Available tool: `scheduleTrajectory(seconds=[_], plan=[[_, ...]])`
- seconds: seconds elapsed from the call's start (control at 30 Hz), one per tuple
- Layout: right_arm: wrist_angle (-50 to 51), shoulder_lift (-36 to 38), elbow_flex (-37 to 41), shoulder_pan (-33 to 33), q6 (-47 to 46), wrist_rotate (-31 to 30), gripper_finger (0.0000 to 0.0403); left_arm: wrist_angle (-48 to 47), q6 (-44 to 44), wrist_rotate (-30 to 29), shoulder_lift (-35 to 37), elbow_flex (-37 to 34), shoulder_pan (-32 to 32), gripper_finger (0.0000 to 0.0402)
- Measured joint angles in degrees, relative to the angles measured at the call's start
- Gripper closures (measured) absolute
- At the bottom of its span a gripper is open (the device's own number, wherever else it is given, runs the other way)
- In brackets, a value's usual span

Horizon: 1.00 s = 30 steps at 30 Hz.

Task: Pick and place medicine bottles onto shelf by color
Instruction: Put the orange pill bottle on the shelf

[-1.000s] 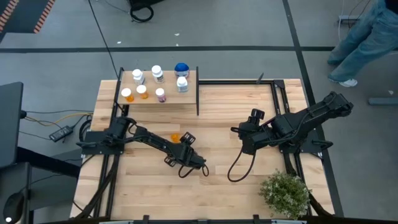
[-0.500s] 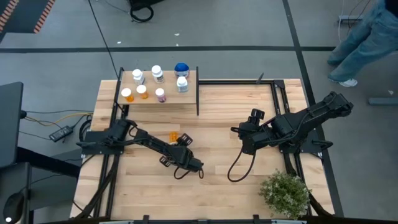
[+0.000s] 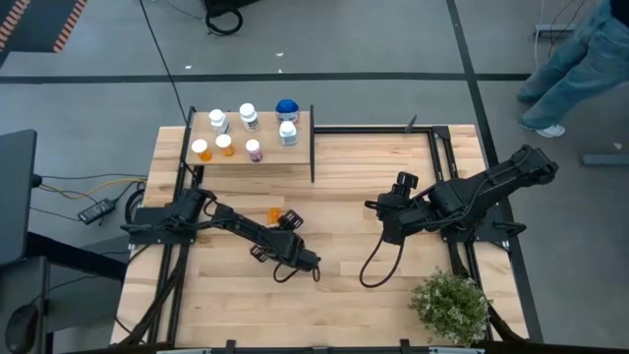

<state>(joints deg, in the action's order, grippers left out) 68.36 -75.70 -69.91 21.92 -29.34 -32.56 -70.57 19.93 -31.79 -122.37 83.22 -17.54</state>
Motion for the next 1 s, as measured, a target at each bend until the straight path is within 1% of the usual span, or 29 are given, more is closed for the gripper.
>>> scheduleTrajectory(seconds=[0.07, 0.13, 0.2, 0.27, 0.53, 0.6, 0.67, 0.73, 0.77, 0.8, 0.83, 0.97, 1.0], plan=[[0.0, 0.0, 0.0, 0.0, -0.1, 0.0, 0.0152, -1.5, 0.9, -0.2, 0.0, 0.0, -0.1, 0.0158], [0.0, 0.0, 0.0, 0.0, -0.3, 0.0, 0.0152, -2.3, 2.9, -1.7, 0.0, 0.0, -0.4, 0.0157], [0.0, 0.0, 0.0, 0.0, -0.4, 0.0, 0.0152, -2.7, 5.5, -3.1, 0.0, 0.0, -0.9, 0.0153], [0.0, 0.0, 0.0, 0.0, -0.4, 0.0, 0.0152, -2.5, 7.7, -3.4, 0.1, 0.0, -1.4, 0.0145], [0.0, 0.0, 0.0, 0.5, -0.5, 0.0, 0.0152, -2.4, 7.0, -3.5, 0.1, -0.2, -2.3, 0.0106], [0.0, 0.0, 0.0, 0.8, -1.1, 0.0, 0.0152, -2.3, 2.1, -5.3, 0.1, -0.6, -2.0, 0.0098], [0.0, 0.0, 0.0, 1.2, -1.3, 0.0, 0.0152, -2.4, -8.0, -8.6, 0.1, -0.7, -1.2, 0.0093], [0.0, 0.0, 0.0, 1.9, -1.3, 0.0, 0.0152, -4.0, -17.3, -10.2, 0.1, -0.7, -0.5, 0.0093], [0.0, 0.0, 0.0, 2.1, -1.4, -0.1, 0.0152, -5.2, -19.9, -10.2, 0.1, -0.7, -0.2, 0.0094], [0.0, 0.0, 0.0, 2.4, -1.4, -0.4, 0.0152, -6.4, -20.5, -10.3, 0.1, -0.8, -0.1, 0.0097], [0.0, 0.0, 0.0, 2.4, -1.4, -0.6, 0.0152, -7.2, -19.0, -10.4, 0.2, -1.1, -0.1, 0.01], [0.0, 0.0, 0.0, 2.4, -2.4, -0.7, 0.0152, -8.6, -6.3, -10.2, 0.2, -2.8, -1.3, 0.0109], [0.0, 0.0, 0.0, 2.4, -2.6, -0.6, 0.0152, -9.0, -4.3, -10.2, 0.2, -3.1, -1.6, 0.011]])
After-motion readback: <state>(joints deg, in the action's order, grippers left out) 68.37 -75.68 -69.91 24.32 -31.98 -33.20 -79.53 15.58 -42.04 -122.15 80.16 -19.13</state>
